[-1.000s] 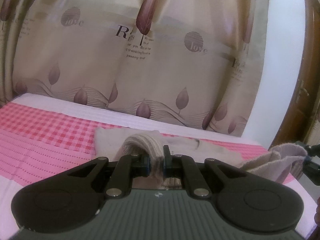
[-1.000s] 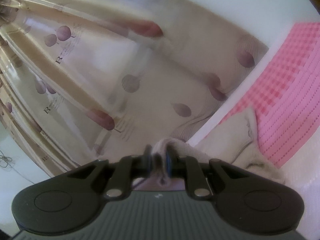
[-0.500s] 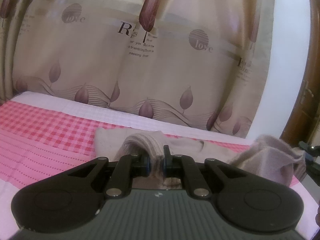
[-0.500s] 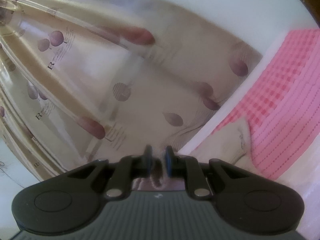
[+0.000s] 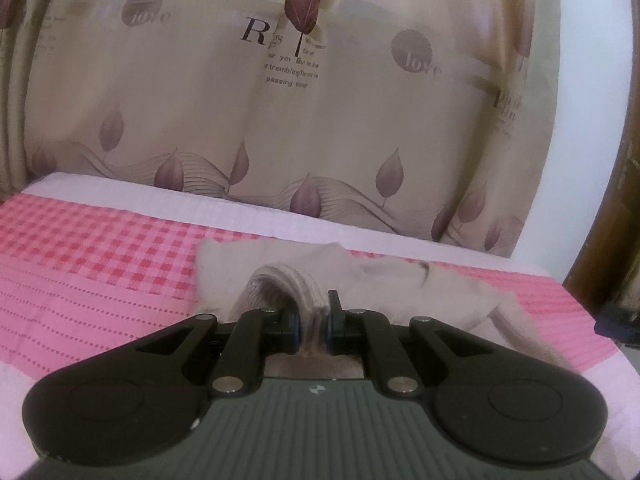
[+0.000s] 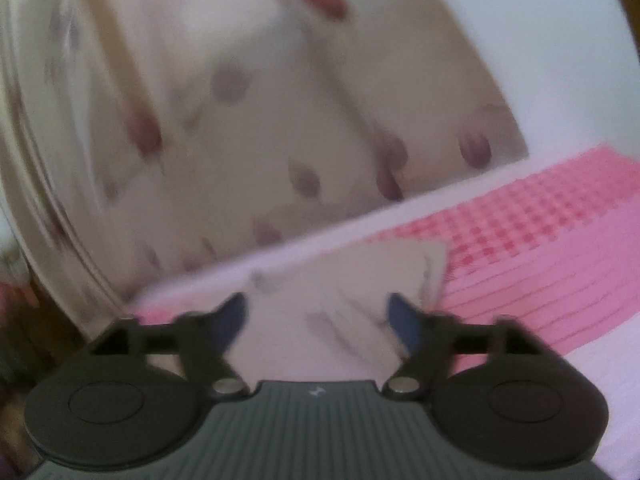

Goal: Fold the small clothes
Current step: 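Carry the held hem with both tools over the sweater toward the collar, then lower the hem onto the sweater and open both tools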

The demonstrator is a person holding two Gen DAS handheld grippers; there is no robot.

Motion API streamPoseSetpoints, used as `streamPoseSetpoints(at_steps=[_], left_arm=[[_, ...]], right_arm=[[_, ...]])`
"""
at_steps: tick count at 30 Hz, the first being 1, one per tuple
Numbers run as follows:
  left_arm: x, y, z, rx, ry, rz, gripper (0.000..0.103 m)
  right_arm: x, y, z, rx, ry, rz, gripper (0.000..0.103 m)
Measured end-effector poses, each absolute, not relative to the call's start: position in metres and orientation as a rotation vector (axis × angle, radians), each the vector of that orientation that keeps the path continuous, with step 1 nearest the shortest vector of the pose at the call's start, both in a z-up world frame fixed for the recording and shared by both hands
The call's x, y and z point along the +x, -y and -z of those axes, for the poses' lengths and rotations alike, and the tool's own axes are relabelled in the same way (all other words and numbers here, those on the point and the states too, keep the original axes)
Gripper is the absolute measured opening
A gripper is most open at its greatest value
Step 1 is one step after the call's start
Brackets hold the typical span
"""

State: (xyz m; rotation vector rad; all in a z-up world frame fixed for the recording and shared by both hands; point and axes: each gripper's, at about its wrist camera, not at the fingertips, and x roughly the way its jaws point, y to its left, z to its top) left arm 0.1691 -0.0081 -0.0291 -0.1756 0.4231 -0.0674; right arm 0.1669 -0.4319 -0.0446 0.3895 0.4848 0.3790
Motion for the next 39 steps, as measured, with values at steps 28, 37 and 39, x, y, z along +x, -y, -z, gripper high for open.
streamPoseSetpoints(at_steps=[28, 37, 39], left_arm=[[0.206, 0.003, 0.015, -0.167, -0.340, 0.014, 0.014], [0.262, 0.005, 0.040, -0.128, -0.424, -0.022, 0.017], [0.271, 0.000, 0.045, -0.151, -0.440, -0.006, 0.022]], right_arm=[[0.256, 0.414, 0.051, 0.143, -0.502, -0.219, 0.011], [0.291, 0.415, 0.080, 0.290, -0.552, -0.161, 0.011], [0.296, 0.413, 0.086, 0.293, -0.563, -0.144, 0.011]])
